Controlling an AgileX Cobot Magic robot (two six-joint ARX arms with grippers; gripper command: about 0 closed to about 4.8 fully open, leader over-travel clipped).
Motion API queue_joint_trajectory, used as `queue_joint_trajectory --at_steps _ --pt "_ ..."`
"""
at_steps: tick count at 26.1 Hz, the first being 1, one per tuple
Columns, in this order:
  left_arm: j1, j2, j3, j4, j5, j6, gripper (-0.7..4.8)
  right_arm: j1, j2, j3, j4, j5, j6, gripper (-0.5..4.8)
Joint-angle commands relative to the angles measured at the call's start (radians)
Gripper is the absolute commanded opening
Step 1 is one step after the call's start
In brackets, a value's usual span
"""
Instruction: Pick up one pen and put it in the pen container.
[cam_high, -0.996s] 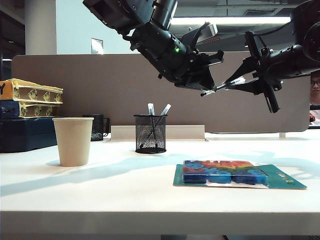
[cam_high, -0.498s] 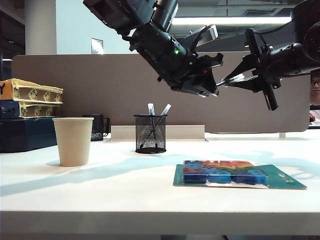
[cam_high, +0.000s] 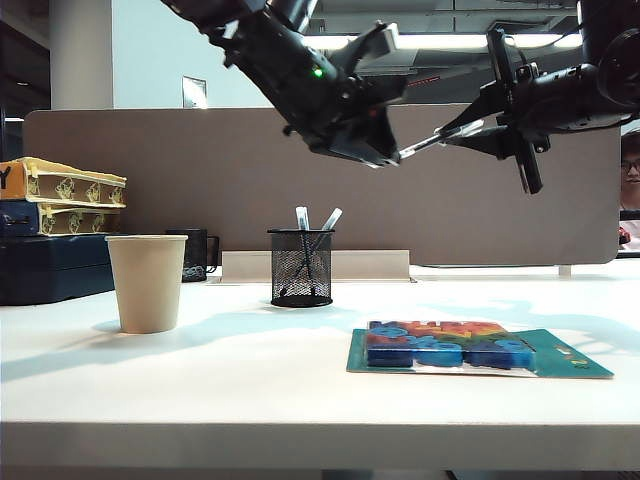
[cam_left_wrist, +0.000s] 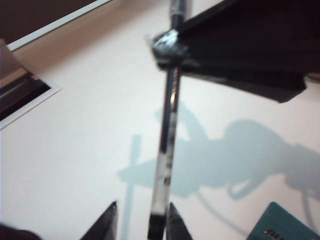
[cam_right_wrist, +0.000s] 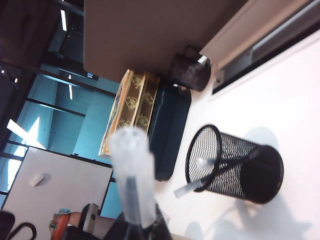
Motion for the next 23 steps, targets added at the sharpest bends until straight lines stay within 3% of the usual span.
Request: queue_joint_trajectory --at_steps 1,16,23 --pt "0.02 -0.032 0.0 -0.021 0.005 0.003 1.22 0.0 -0.006 0.03 0.011 -0.011 -0.032 0.1" --pt "0.02 -0.039 0.0 -0.092 0.086 0.004 1.22 0.0 -0.006 0.03 0.01 0.0 -0.05 0.1" --pt "0.024 -0.041 -0.002 -0.149 0.051 0.053 1.22 0.0 -0.006 0.06 0.002 -0.003 -0.08 0.1"
